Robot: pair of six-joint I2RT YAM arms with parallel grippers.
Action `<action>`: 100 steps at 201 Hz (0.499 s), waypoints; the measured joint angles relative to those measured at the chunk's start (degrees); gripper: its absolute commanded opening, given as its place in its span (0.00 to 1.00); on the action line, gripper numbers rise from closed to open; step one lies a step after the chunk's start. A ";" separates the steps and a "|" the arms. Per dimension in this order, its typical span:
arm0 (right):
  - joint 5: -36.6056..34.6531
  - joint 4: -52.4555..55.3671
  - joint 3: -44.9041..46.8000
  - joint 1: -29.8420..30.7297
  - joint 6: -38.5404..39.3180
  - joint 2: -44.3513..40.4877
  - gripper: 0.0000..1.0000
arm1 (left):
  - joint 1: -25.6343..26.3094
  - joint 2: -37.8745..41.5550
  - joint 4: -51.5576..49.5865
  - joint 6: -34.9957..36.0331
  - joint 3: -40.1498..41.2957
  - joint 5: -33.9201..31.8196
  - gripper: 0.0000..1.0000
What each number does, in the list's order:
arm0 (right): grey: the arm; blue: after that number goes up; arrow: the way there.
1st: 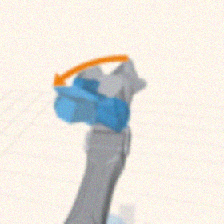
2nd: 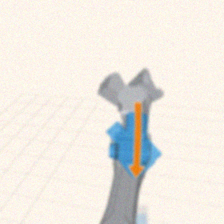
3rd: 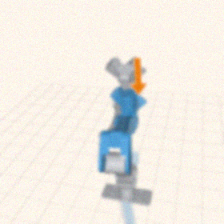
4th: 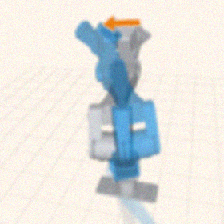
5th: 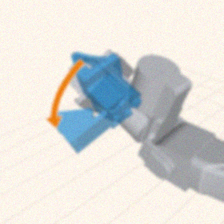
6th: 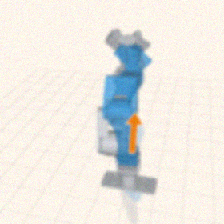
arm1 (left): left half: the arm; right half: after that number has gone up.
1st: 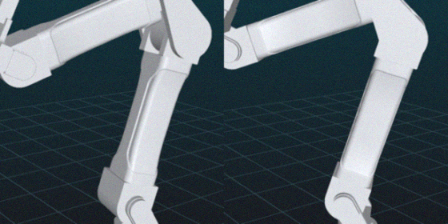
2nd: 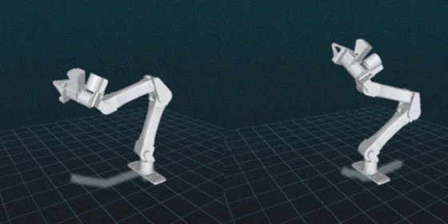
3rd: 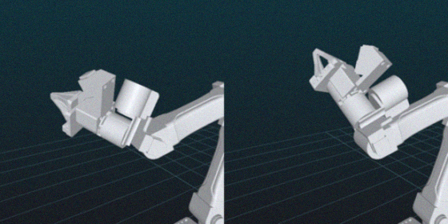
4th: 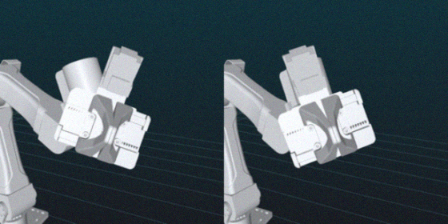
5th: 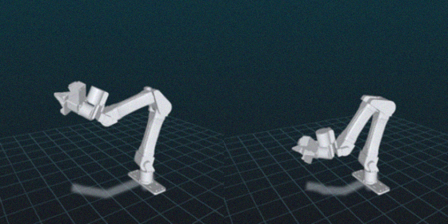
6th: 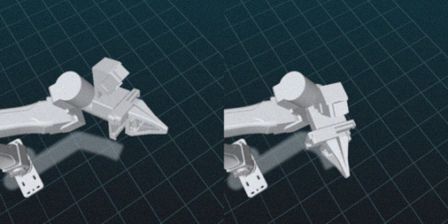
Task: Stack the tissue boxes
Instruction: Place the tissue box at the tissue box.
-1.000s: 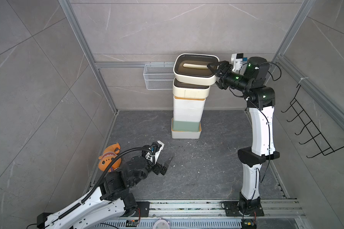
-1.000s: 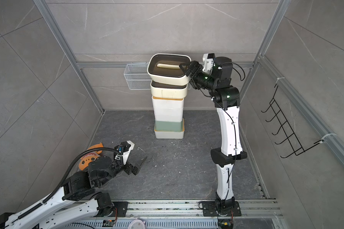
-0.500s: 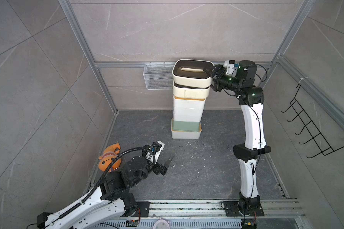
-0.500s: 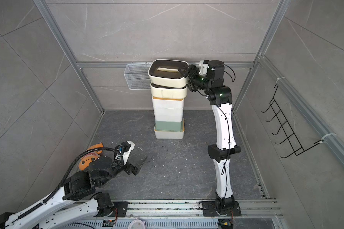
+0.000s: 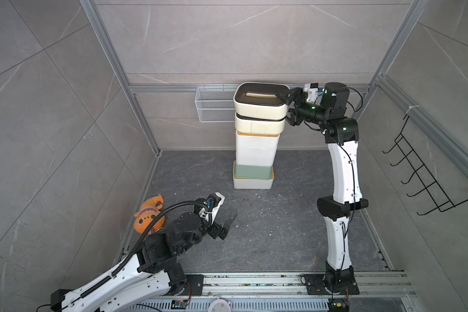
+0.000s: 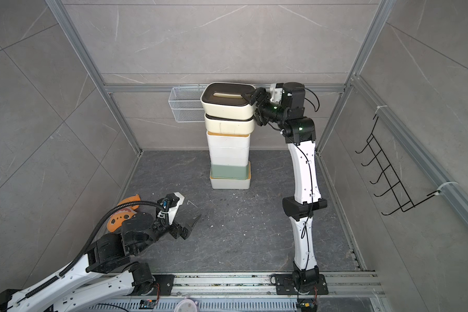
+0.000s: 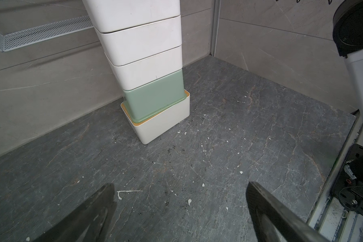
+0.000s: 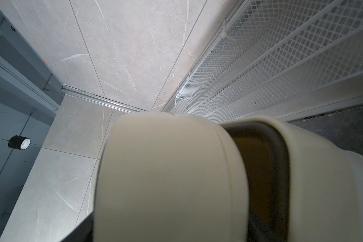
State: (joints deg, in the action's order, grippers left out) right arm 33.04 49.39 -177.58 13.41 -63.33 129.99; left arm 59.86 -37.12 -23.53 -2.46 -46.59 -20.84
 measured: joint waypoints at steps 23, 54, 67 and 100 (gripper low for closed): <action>0.02 0.02 -0.17 -0.15 -0.13 0.00 0.89 | 0.00 -0.04 0.00 0.00 0.02 0.00 1.00; 0.04 0.09 -0.17 -0.31 -0.09 0.00 0.90 | 0.00 -0.26 0.00 0.00 0.00 0.00 1.00; 0.02 0.11 -0.20 -0.33 0.07 0.00 0.91 | 0.00 -0.33 0.00 0.00 0.02 0.00 1.00; 0.04 0.26 -0.20 -0.31 0.15 0.00 0.95 | 0.00 -0.48 0.00 0.00 0.02 0.00 1.00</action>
State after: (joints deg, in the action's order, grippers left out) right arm 33.08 49.65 -177.77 13.10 -63.18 129.99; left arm 59.86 -37.60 -23.53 -2.46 -46.57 -20.84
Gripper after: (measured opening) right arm 0.926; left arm 0.997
